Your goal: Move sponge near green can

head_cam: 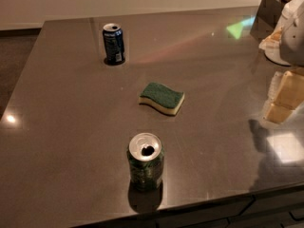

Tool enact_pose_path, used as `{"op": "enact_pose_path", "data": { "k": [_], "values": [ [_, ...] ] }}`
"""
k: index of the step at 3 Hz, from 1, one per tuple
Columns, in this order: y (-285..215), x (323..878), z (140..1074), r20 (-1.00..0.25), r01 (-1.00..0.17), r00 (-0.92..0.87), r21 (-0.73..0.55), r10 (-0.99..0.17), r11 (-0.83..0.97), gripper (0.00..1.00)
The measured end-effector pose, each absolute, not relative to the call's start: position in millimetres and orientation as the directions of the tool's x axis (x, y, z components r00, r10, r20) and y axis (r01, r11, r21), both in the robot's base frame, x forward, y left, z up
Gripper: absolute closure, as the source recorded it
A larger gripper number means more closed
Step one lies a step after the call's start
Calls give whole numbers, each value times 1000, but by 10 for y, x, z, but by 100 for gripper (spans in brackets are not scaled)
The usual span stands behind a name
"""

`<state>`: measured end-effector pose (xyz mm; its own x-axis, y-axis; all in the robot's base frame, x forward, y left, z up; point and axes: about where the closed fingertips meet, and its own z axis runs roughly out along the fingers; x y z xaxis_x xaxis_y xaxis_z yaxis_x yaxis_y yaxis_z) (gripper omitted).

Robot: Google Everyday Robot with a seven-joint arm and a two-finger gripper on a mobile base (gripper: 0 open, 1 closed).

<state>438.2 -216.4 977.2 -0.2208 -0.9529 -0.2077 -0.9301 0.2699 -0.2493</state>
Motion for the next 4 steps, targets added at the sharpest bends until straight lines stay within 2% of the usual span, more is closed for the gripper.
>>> {"op": "enact_pose_path", "data": {
  "k": [2,4],
  "values": [
    [-1991,4487,9730,-229,-939,-196,-237,-953,250,0],
    [-1412,4841,9354,-264,-965,-135,-182,-955,187,0]
  ]
}}
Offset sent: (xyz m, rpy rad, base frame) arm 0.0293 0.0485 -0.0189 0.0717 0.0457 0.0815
